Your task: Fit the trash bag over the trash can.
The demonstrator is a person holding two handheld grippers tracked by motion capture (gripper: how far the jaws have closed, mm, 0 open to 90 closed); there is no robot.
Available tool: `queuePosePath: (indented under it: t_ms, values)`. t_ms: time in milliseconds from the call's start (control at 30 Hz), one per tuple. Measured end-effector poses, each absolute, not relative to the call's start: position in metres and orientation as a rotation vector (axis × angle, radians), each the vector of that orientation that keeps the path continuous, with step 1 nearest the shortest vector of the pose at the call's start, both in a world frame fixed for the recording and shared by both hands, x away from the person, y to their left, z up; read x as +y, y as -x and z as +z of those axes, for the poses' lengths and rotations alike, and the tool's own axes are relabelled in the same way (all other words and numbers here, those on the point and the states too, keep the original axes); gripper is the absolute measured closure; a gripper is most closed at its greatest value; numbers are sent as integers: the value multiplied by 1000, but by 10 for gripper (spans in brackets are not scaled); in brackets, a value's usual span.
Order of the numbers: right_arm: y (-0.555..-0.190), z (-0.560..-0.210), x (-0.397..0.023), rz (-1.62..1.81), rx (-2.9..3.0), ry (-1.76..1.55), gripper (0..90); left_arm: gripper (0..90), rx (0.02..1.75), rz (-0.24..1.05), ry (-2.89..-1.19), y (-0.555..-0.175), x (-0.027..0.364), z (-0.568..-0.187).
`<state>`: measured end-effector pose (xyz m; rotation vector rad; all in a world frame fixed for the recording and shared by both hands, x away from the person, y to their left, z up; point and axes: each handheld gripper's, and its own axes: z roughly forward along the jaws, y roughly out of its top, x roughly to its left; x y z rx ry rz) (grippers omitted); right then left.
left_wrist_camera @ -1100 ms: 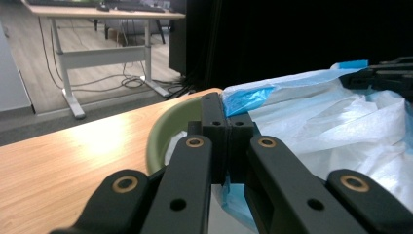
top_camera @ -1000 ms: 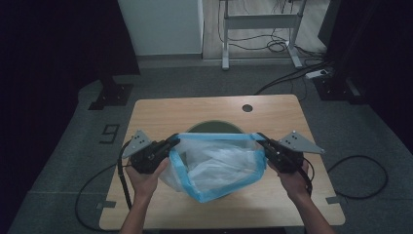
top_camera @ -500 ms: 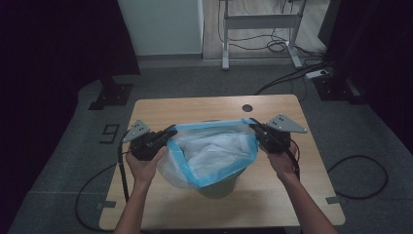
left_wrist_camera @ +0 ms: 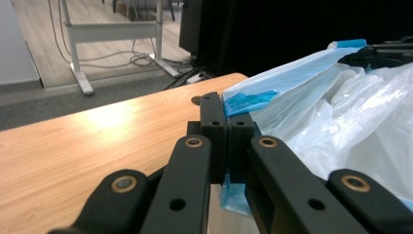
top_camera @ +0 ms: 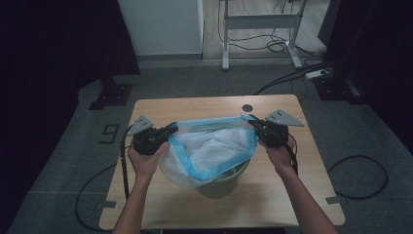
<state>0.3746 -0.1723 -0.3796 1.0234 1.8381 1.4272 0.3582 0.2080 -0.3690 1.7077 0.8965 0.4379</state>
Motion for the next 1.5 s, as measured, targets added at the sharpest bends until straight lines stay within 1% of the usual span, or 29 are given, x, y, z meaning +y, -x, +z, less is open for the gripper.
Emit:
queuePosePath:
  t_ms: [67, 200, 233, 267, 300, 333, 400, 433, 467, 533, 567, 667, 733, 767, 867, 933, 967, 1033, 1100, 1267, 1300, 1333, 1367, 1400, 1500]
  values:
    - [-387, -382, -172, 1421, 1842, -1043, 883, 887, 906, 430, -1705, -363, 207, -370]
    - [-395, -384, -172, 1442, 1847, -1054, 883, 889, 912, 426, -1696, -365, 207, -371]
    - [-397, -385, -172, 1452, 1851, -1059, 871, 889, 909, 425, -1698, -365, 207, -371]
    - [-398, -386, -173, 1458, 1851, -1068, 828, 889, 910, 427, -1695, -364, 207, -371]
    - [-396, -385, -177, 1492, 1829, -1087, 659, 890, 910, 430, -1692, -363, 208, -371]
    - [-396, -385, -177, 1492, 1829, -1087, 659, 890, 912, 431, -1688, -362, 209, -371]
    - [-389, -380, -186, 1579, 1801, -1098, 543, 890, 920, 433, -1681, -360, 211, -371]
    - [-389, -380, -186, 1579, 1801, -1098, 543, 890, 920, 433, -1681, -360, 211, -371]
    - [-381, -374, -195, 1677, 1790, -1077, 493, 890, 924, 428, -1677, -358, 211, -372]
    - [-379, -372, -196, 1692, 1788, -1068, 480, 891, 924, 430, -1678, -358, 210, -372]
    - [-371, -366, -198, 1724, 1805, -1021, 454, 891, 925, 436, -1682, -357, 209, -372]
    - [-366, -361, -198, 1763, 1830, -980, 436, 892, 941, 443, -1672, -356, 207, -373]
    - [-366, -359, -197, 1726, 1866, -972, 420, 892, 944, 436, -1662, -357, 205, -372]
    - [-371, -360, -192, 1679, 1920, -984, 395, 892, 940, 423, -1661, -358, 202, -372]
    - [-378, -365, -182, 1627, 1960, -991, 371, 893, 925, 426, -1679, -359, 196, -370]
    - [-378, -366, -180, 1626, 1963, -987, 363, 892, 921, 428, -1683, -359, 194, -369]
    - [-378, -366, -176, 1613, 1958, -980, 342, 892, 919, 431, -1687, -359, 193, -368]
    - [-375, -365, -176, 1607, 1944, -983, 328, 893, 919, 437, -1681, -359, 194, -367]
    - [-373, -363, -177, 1610, 1930, -986, 328, 893, 920, 440, -1678, -358, 195, -367]
    - [-357, -356, -188, 1628, 1904, -973, 328, 893, 927, 449, -1656, -354, 199, -368]
    - [-352, -355, -191, 1632, 1900, -972, 328, 892, 929, 450, -1653, -353, 200, -368]
    - [-340, -354, -195, 1638, 1885, -962, 326, 893, 932, 452, -1651, -353, 201, -369]
    - [-340, -354, -195, 1638, 1885, -962, 326, 893, 933, 453, -1649, -352, 201, -369]
    - [-328, -354, -199, 1644, 1884, -961, 327, 893, 934, 456, -1648, -352, 202, -370]
    - [-318, -357, -201, 1649, 1889, -962, 327, 893, 935, 462, -1643, -350, 202, -370]
